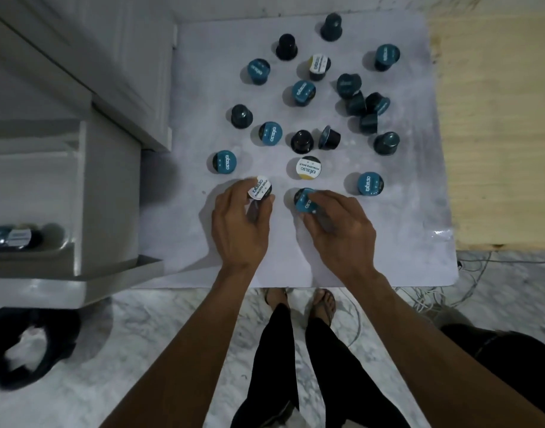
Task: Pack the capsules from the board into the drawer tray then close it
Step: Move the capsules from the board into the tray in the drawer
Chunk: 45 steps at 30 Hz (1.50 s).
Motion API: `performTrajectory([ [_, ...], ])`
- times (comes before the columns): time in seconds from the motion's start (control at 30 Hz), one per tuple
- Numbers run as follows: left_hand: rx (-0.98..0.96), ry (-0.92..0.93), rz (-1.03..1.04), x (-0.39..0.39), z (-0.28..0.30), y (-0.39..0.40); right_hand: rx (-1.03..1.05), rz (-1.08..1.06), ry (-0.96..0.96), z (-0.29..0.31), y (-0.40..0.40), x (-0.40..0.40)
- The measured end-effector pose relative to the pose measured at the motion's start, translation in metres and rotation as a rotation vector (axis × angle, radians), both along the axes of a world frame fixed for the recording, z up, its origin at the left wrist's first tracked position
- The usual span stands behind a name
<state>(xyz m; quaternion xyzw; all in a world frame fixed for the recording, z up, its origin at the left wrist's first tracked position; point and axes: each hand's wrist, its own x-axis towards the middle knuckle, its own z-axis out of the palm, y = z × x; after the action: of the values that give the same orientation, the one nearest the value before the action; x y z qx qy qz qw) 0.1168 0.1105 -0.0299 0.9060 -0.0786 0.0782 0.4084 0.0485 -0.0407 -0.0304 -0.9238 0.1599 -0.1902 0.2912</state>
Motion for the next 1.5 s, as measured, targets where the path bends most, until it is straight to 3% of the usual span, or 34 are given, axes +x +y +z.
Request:
performTrajectory([
  [0.6, -0.073, -0.046, 0.068, -0.004, -0.010, -0.004, -0.124, 0.085, -0.149, -0.011, 0.001, 0.010],
  [0.83, -0.168, 0.006, 0.086, -0.008, -0.004, -0.001, -0.030, 0.093, -0.149, -0.007, -0.003, 0.008],
  [1.17, -0.205, -0.001, 0.096, -0.022, 0.110, 0.039, 0.178, 0.095, -0.239, 0.096, 0.014, 0.009],
  [1.33, -0.205, -0.090, 0.145, -0.017, 0.176, 0.114, 0.232, 0.136, -0.299, 0.156, 0.061, 0.024],
  [1.5, -0.165, -0.114, 0.143, -0.001, 0.204, 0.215, 0.270, 0.175, -0.359, 0.190, 0.140, 0.051],
])
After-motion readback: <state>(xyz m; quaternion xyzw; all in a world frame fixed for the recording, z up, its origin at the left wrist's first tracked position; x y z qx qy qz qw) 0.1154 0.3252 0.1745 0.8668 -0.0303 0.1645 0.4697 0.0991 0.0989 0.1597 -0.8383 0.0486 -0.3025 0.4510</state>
